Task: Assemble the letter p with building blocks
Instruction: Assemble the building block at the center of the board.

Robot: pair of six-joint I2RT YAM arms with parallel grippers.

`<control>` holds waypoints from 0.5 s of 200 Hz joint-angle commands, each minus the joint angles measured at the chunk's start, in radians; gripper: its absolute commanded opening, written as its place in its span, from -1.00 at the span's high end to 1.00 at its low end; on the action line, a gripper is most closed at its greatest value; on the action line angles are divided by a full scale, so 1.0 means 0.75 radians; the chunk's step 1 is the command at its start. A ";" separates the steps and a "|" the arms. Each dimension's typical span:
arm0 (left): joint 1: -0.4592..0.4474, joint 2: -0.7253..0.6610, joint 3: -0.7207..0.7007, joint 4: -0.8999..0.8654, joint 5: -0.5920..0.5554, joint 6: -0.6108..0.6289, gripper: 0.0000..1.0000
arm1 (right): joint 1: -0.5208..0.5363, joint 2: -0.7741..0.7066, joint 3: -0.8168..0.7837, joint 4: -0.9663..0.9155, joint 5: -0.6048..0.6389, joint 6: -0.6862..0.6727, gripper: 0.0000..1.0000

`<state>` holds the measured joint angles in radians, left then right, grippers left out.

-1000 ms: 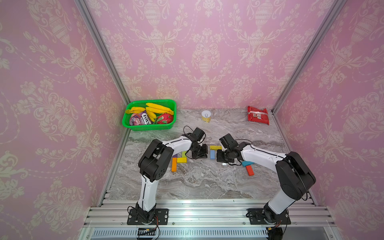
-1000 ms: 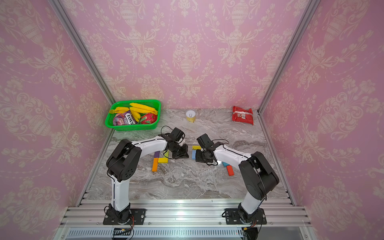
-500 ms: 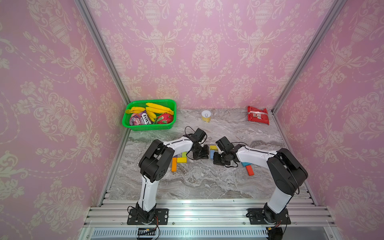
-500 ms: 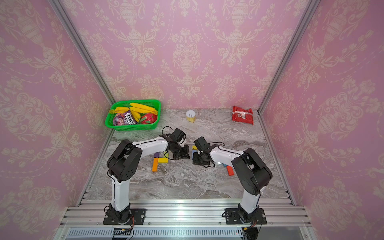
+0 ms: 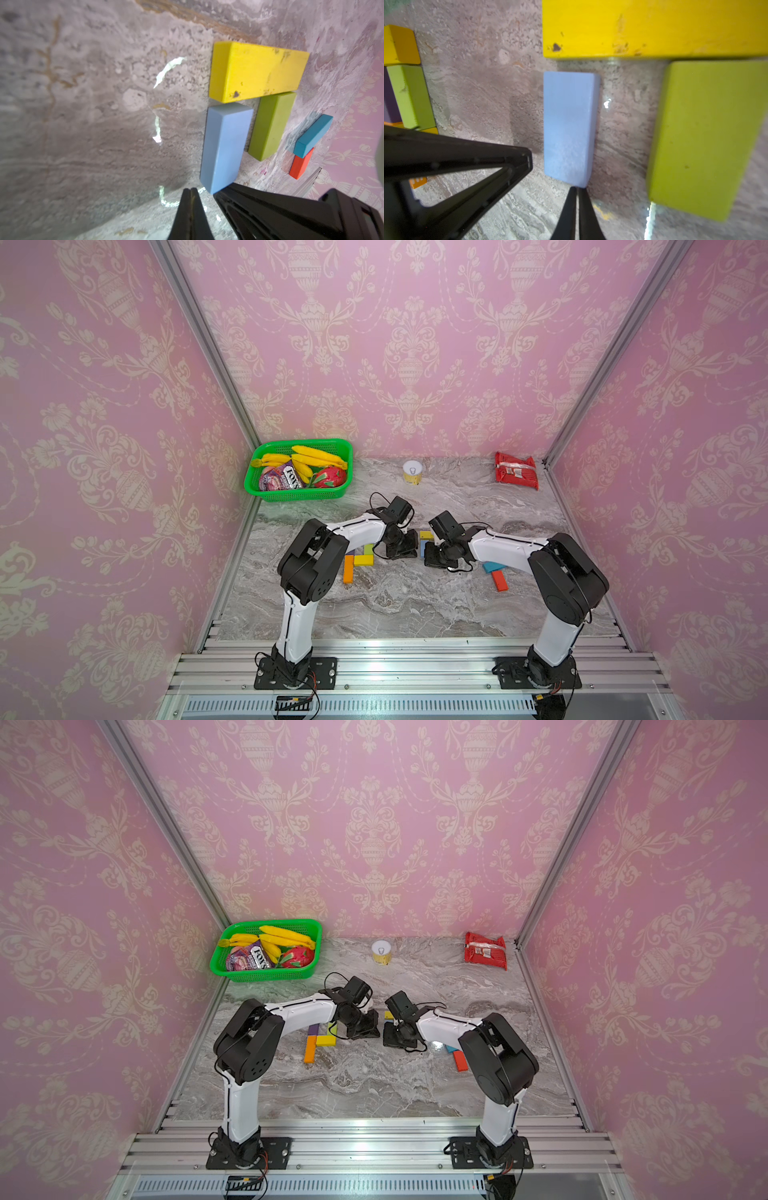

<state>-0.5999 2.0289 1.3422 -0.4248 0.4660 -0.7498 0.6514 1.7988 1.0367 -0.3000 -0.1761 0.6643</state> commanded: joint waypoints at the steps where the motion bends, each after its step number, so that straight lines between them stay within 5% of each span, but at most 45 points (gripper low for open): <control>1: -0.006 -0.015 0.030 -0.016 0.023 0.026 1.00 | -0.005 0.042 0.042 -0.039 0.030 -0.012 0.81; 100: -0.006 -0.014 0.031 -0.018 0.021 0.027 1.00 | -0.014 0.058 0.079 -0.071 0.031 -0.037 0.82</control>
<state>-0.5999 2.0289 1.3457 -0.4252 0.4660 -0.7498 0.6476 1.8286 1.0782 -0.3252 -0.1646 0.6582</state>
